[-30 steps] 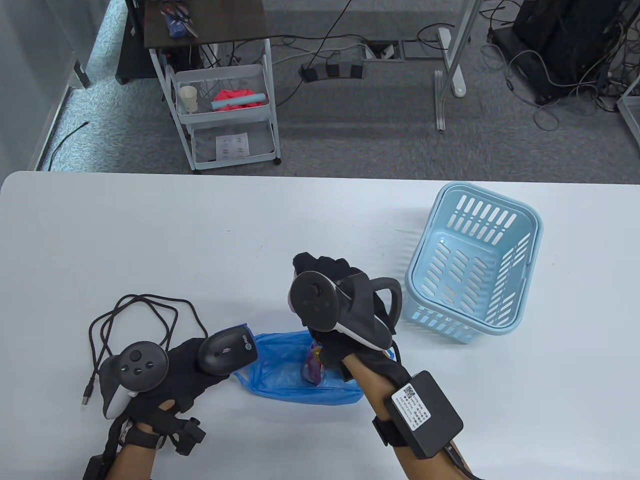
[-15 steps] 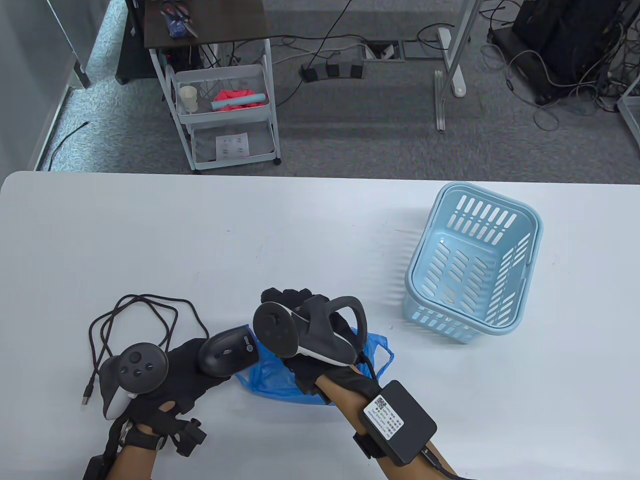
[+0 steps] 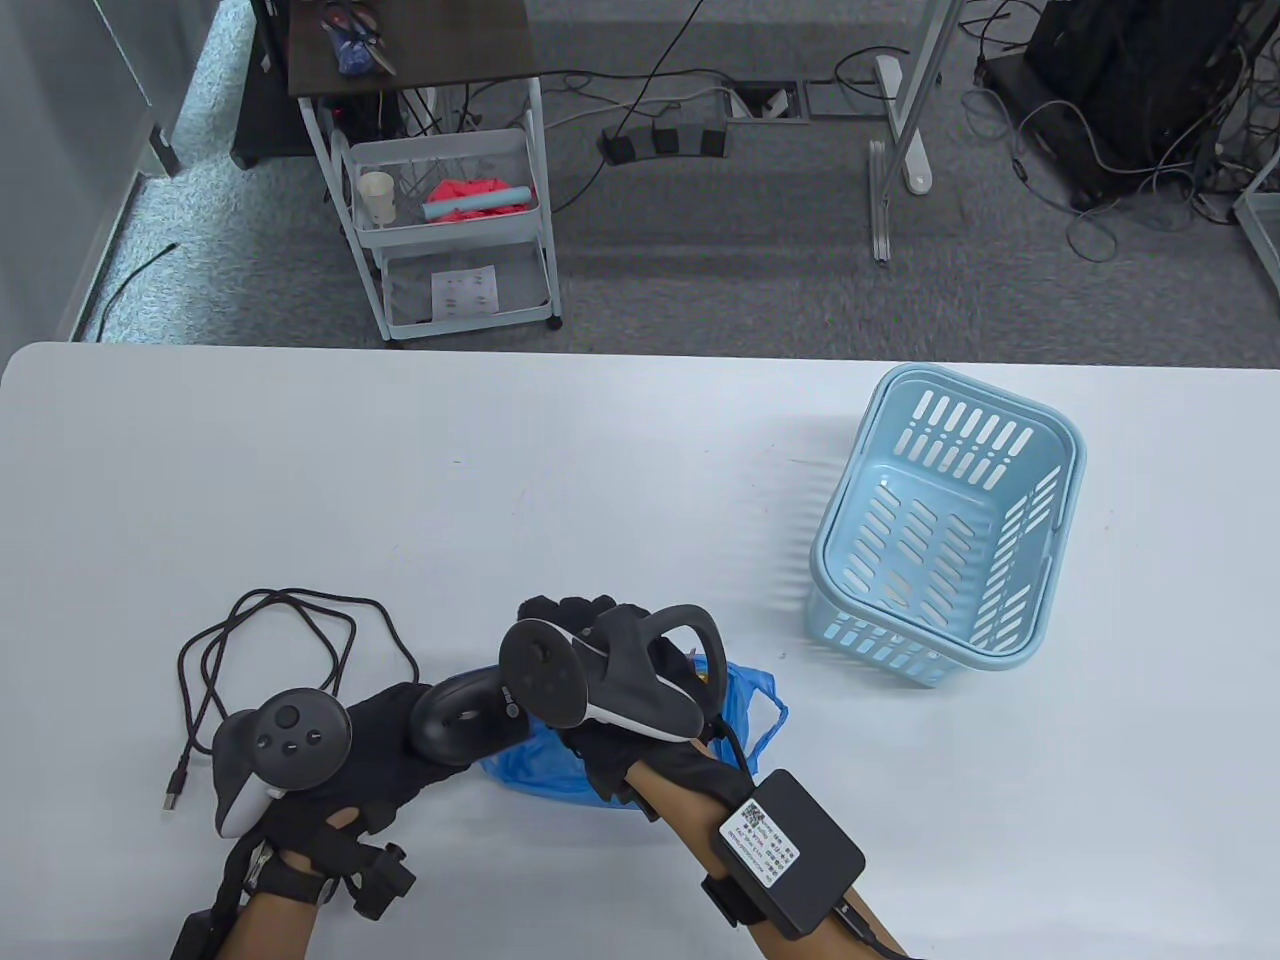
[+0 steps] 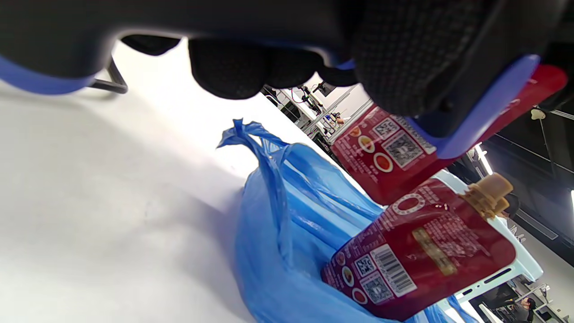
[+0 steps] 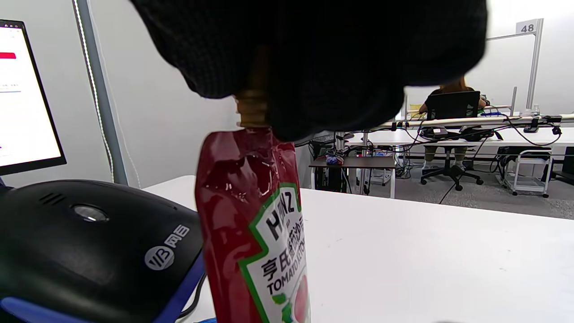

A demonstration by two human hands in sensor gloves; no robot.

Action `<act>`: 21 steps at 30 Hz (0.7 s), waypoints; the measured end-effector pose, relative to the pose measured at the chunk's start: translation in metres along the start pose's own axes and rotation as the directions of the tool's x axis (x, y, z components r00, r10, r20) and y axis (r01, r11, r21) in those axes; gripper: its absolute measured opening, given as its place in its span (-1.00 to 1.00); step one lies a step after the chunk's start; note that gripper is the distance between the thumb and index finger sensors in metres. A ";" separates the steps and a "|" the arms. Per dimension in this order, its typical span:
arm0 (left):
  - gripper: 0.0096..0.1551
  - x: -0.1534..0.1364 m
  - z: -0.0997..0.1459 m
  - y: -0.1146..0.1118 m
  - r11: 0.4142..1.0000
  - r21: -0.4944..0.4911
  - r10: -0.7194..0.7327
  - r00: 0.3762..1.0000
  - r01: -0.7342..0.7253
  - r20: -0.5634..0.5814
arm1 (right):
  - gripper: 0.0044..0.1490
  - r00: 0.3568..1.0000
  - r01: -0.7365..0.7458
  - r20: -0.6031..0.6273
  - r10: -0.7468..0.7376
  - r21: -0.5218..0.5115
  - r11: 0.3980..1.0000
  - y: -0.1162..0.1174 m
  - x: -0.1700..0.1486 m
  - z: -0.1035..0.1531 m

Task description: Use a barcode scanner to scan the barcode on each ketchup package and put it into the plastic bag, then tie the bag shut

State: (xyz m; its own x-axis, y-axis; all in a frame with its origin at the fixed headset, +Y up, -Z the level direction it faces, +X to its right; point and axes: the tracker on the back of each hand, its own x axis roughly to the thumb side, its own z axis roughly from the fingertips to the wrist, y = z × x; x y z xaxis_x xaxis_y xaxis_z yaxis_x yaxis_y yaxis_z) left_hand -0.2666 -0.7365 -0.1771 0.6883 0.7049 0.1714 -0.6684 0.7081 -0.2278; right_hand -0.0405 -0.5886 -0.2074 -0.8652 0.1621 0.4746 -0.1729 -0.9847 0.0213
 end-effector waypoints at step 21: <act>-0.45 -0.006 0.001 0.006 0.998 0.060 0.018 0.999 -0.016 -0.044 | -0.41 1.000 -0.020 0.021 0.019 0.041 0.999 0.010 0.004 0.010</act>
State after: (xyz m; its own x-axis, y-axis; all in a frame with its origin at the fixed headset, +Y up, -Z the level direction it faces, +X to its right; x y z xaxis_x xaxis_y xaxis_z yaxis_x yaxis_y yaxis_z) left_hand -0.2751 -0.7359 -0.1783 0.6876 0.7153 0.1249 -0.6949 0.6981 -0.1728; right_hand -0.0413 -0.5983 -0.1966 -0.8581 0.1418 0.4935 -0.1363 -0.9895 0.0474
